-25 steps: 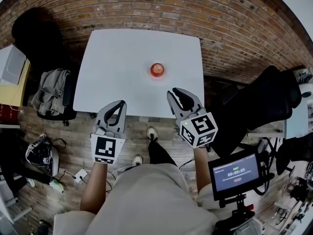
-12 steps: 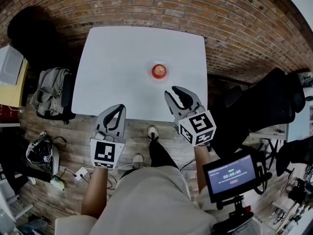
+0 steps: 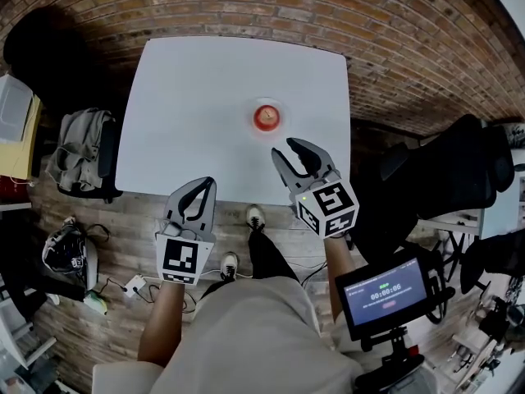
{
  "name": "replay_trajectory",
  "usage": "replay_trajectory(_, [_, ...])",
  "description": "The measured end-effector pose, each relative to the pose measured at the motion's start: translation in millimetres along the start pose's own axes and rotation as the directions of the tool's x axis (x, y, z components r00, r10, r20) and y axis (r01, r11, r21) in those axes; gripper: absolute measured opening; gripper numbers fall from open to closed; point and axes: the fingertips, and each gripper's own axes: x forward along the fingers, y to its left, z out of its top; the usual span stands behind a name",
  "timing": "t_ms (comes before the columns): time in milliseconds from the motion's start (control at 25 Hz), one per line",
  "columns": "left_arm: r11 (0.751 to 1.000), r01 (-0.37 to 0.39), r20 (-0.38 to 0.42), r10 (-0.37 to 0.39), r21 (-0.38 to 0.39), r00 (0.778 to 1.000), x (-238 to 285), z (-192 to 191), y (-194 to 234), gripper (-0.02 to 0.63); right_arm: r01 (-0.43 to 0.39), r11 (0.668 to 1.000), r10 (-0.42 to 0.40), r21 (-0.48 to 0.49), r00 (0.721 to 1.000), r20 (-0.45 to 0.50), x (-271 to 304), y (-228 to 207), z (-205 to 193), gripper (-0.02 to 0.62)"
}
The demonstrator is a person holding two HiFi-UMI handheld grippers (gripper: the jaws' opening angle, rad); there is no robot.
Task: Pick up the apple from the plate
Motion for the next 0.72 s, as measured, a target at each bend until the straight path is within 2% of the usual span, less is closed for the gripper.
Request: replay_trajectory(720, [0.998,-0.009,-0.047,0.006,-0.060,0.999,45.1,-15.7,14.1,0.006,-0.033,0.999,0.034,0.015,0.994,-0.107,43.0,-32.2,-30.5,0.150])
